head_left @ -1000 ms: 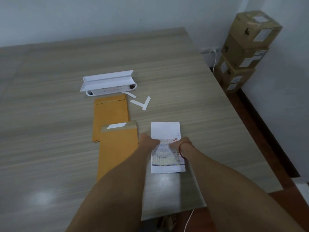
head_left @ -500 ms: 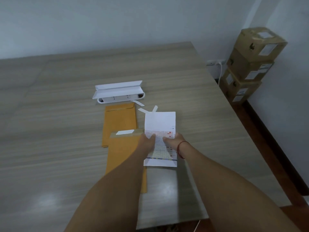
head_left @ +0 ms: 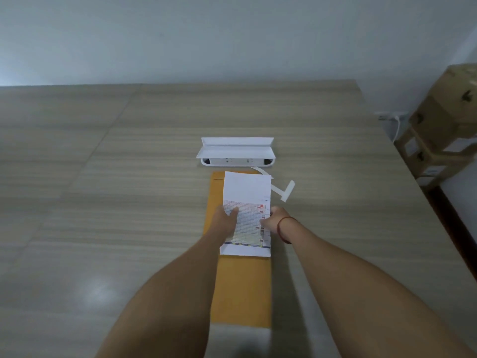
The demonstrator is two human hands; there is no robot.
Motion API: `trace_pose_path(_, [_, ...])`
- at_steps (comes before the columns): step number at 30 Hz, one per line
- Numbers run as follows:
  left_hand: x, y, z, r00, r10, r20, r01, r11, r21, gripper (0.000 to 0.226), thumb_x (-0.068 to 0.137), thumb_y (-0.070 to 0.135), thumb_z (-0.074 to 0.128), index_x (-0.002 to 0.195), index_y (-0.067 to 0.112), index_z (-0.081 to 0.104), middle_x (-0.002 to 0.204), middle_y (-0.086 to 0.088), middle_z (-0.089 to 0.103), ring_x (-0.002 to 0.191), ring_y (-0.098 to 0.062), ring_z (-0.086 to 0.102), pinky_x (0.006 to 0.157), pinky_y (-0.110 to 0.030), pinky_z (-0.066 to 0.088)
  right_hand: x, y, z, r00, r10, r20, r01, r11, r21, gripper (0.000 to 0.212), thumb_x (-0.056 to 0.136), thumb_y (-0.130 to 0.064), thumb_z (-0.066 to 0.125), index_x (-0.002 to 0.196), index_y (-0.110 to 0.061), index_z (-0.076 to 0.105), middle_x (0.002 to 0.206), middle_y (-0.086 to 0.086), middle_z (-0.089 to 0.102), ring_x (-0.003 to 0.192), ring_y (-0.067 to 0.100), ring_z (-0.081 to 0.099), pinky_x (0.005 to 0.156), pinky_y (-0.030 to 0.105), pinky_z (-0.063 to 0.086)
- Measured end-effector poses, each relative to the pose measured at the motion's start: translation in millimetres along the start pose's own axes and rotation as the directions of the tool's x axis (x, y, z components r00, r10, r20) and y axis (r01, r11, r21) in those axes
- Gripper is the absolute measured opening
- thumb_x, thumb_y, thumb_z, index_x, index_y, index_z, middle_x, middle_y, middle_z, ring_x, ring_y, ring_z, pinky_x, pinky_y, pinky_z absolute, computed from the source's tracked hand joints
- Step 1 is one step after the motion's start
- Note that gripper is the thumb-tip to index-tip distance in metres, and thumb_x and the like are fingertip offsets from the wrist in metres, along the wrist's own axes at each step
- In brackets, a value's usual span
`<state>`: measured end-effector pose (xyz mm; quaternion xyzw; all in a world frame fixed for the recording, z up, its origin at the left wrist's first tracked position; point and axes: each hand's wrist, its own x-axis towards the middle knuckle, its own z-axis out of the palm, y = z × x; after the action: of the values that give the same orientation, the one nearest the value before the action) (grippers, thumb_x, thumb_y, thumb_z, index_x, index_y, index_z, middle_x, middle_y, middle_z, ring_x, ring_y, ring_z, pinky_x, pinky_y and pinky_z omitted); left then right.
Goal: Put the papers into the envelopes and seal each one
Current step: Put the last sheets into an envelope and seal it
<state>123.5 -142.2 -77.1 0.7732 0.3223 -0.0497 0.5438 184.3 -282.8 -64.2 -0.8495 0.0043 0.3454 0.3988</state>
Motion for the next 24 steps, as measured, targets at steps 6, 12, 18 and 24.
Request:
trace_pose_path(6, [24,-15,-13,1.000,0.001,-0.013,0.004,0.919,0.395,0.036,0.094,0.015,0.049,0.129,0.006,0.043,0.123,-0.018,0.055,0.111,-0.034,0.055,0.089,-0.043,0.049,37,-10,2,0.946,0.095,-0.311,-0.023,0.973,0.229,0.027,0.095,-0.005,0.047,0.120,-0.002,0.057,0.121,0.016,0.062,0.109,0.032,0.061,0.086,0.032,0.051])
trace_pose_path(12, [27,-31,-16,0.975,0.010,0.223,-0.147,0.777,0.612,0.053,0.064,0.031,0.085,0.109,0.023,0.058,0.121,-0.002,0.047,0.115,-0.021,0.044,0.100,-0.038,0.044,50,-16,-1,0.884,0.193,-0.426,0.023,0.892,0.452,0.033,0.095,-0.002,0.046,0.127,-0.004,0.054,0.129,0.013,0.060,0.116,0.031,0.060,0.097,0.038,0.049])
trace_pose_path(18, [29,-28,-14,0.972,0.034,0.232,-0.181,0.738,0.650,0.049,0.058,0.028,0.089,0.096,0.022,0.058,0.118,-0.003,0.046,0.114,-0.022,0.042,0.097,-0.034,0.043,53,-15,5,0.905,0.168,-0.392,0.040,0.881,0.471,0.033,0.095,-0.002,0.047,0.127,-0.005,0.055,0.130,0.011,0.061,0.117,0.029,0.060,0.097,0.037,0.051])
trace_pose_path(24, [28,-22,-13,0.967,0.053,0.249,-0.205,0.737,0.644,0.047,0.058,0.021,0.089,0.072,0.026,0.044,0.094,0.005,0.051,0.094,-0.016,0.043,0.076,-0.028,0.040,52,-16,12,0.936,0.147,-0.319,0.024,0.879,0.476,0.033,0.096,-0.004,0.049,0.129,-0.005,0.053,0.132,0.011,0.060,0.118,0.028,0.060,0.097,0.039,0.052])
